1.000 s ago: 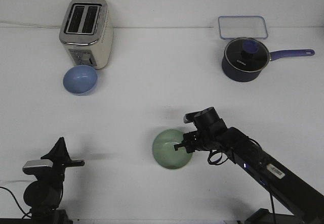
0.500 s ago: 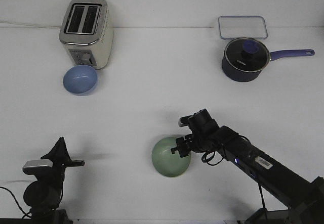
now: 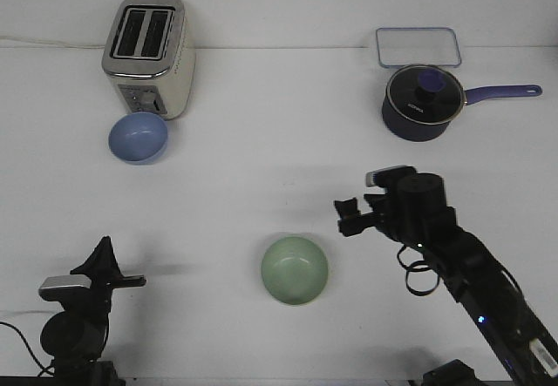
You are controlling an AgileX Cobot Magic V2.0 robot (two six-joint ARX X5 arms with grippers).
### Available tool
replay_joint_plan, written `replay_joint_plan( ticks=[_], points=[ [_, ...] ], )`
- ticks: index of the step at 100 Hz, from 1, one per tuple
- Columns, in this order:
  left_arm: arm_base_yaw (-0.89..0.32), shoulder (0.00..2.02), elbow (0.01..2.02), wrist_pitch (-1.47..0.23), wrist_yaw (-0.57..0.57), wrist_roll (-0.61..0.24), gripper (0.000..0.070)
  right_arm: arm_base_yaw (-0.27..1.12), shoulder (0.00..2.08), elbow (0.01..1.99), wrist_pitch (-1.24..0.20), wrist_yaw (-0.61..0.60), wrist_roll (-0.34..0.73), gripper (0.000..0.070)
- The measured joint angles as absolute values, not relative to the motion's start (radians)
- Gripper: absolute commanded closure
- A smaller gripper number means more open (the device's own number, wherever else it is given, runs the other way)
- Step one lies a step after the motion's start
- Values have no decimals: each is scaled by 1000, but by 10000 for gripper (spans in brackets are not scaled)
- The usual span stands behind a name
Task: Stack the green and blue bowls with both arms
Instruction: 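Release the green bowl and withdraw the right gripper toward the robot, then reach the left gripper to the light blue bowl's rim and grasp it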
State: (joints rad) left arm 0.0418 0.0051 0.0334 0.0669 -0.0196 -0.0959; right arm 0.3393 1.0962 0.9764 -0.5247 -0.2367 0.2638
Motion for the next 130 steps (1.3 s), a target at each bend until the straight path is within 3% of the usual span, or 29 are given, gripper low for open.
replay_joint_plan(
  ticks=[22, 49, 61, 78, 105, 111, 124, 130],
  points=[
    [42, 6, 33, 85, -20, -131, 687, 139, 932, 966, -486, -192, 154, 216],
    [42, 7, 44, 110, -25, -415, 688, 13, 696, 697, -258, -190, 94, 222],
    [42, 53, 130, 44, -24, -476, 688, 3, 614, 575, -193, -191, 70, 222],
    [49, 266, 366, -106, -46, -447, 688, 1, 545, 500, -186, -190, 67, 222],
    [72, 851, 880, -369, -47, -315, 677, 1, 526, 500, -162, -185, 72, 222],
    [75, 987, 999, -436, -45, -288, 580, 1, 526, 500, -156, -186, 76, 222],
    [81, 1237, 1219, -562, -45, -248, 179, 1, 526, 500, -144, -186, 83, 222],
    [87, 1329, 1299, -566, -31, -228, 116, 1, 526, 500, -142, -188, 84, 222]
  ],
)
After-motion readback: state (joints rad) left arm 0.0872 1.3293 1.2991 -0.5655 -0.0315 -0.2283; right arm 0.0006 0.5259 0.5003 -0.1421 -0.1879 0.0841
